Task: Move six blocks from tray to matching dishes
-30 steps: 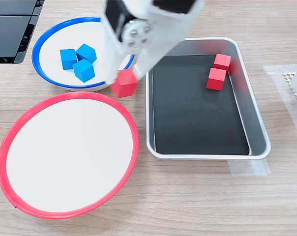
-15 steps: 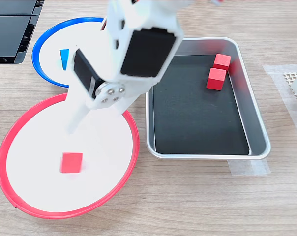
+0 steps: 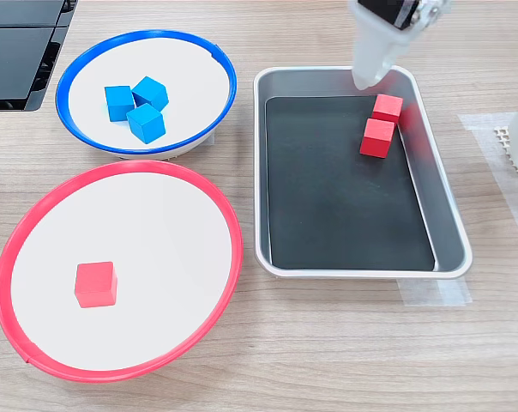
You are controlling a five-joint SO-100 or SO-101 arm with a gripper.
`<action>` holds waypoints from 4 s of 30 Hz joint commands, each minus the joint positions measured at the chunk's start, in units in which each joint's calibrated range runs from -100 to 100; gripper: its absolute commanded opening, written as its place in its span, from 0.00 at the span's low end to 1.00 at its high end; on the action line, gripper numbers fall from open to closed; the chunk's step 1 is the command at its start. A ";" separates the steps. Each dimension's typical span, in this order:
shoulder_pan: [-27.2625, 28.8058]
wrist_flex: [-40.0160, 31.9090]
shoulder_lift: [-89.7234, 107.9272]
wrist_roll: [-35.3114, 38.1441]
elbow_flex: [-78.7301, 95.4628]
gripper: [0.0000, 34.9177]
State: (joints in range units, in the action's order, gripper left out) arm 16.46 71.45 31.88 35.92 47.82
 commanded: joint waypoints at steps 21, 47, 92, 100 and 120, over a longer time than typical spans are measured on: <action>1.66 -11.40 3.55 12.36 15.13 0.38; -31.28 -13.88 -48.64 -22.86 -58.43 0.01; 15.59 -6.86 3.81 23.15 10.12 0.52; 15.40 -11.65 3.21 22.71 14.49 0.49; -18.77 -13.38 -16.23 -11.77 -22.65 0.00</action>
State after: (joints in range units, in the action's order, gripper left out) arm 9.82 56.61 26.94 40.42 50.54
